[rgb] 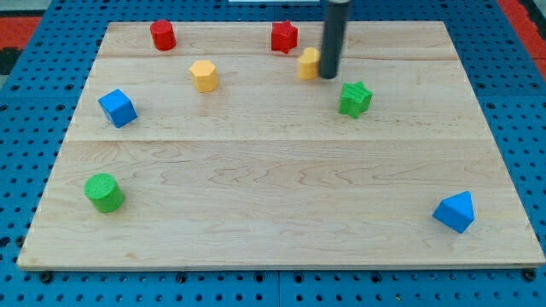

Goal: Move the heart to the top right of hexagon

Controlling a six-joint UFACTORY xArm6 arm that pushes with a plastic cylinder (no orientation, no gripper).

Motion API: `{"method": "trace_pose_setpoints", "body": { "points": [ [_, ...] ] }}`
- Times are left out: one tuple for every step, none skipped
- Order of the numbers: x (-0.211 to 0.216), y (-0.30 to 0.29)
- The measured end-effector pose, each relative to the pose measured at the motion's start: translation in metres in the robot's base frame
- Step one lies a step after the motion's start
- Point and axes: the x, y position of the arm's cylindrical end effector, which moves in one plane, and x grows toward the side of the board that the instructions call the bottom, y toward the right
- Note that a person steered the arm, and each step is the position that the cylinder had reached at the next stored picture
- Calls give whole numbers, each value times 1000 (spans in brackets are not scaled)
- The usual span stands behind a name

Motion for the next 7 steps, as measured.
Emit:
{"method": "trace_pose_setpoints", "body": {
  "points": [
    [-8, 39],
    [-30, 15],
    [-28, -29],
    [0, -69],
    [9, -100],
    [72, -90],
    [68, -181]
  ]
}}
